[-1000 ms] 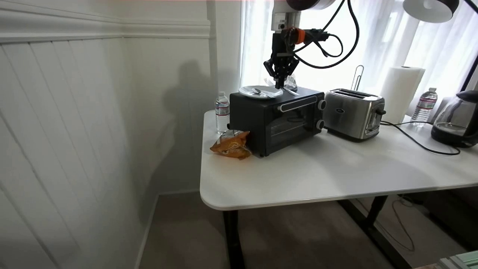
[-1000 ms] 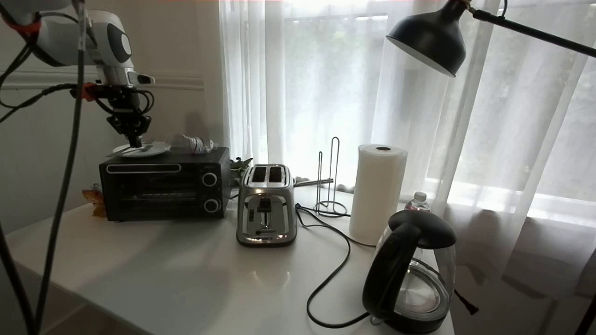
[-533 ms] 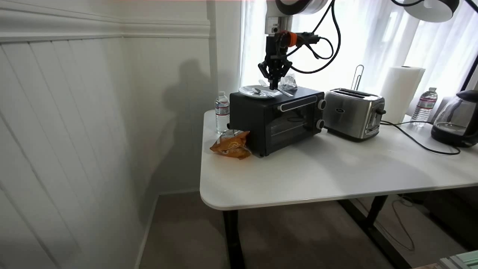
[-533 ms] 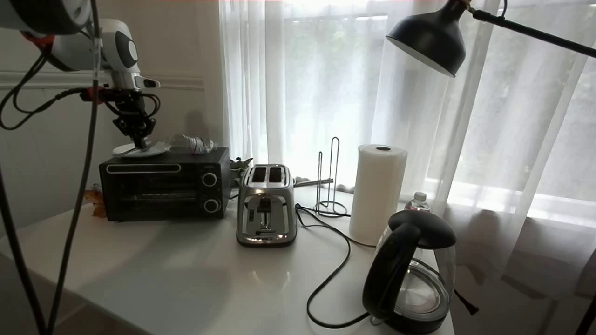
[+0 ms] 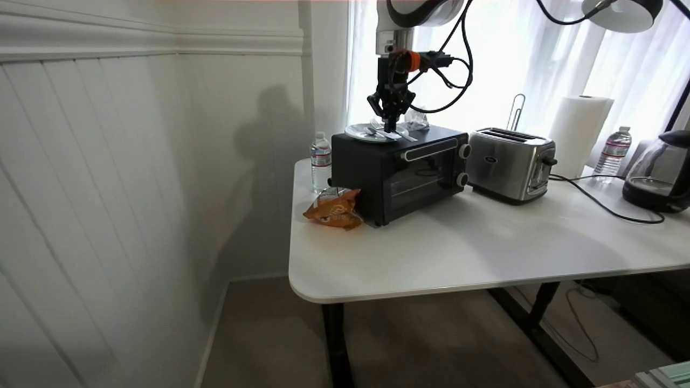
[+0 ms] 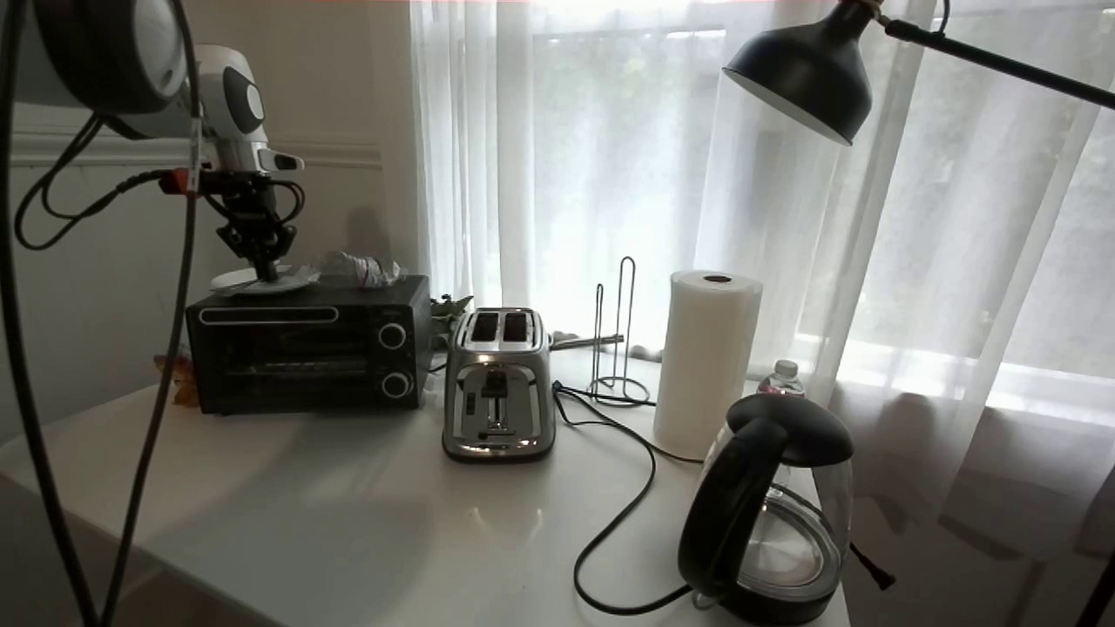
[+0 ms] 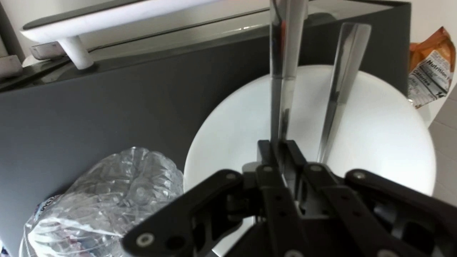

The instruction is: Pick up the silver fork and put it on the white plate to the right of the silver spoon

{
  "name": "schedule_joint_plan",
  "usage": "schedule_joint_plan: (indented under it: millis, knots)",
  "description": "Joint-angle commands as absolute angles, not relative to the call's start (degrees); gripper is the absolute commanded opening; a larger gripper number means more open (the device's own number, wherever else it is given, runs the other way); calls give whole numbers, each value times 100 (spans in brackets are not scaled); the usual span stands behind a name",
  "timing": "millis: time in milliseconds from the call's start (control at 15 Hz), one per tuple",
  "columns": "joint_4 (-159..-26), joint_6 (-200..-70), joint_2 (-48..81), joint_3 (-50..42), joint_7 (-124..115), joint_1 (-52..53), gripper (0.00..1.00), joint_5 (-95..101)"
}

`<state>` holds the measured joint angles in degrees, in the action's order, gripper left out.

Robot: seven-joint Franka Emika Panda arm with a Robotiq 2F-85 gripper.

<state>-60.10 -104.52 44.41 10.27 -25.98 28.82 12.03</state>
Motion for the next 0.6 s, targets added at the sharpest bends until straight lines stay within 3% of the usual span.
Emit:
schedule_joint_plan:
  millis: [0,200,467,533]
  knots:
    - [-5311,-10084,4817,836,-2452,3059,3,1073]
    - [-5061,-9904,4966,777,-2424,3102,3,1072]
    - [-4852,-9746,5102,895,-2434,3054,14,1180]
    - [-4807,-9723,5129,901,-2432,3054,13,1181]
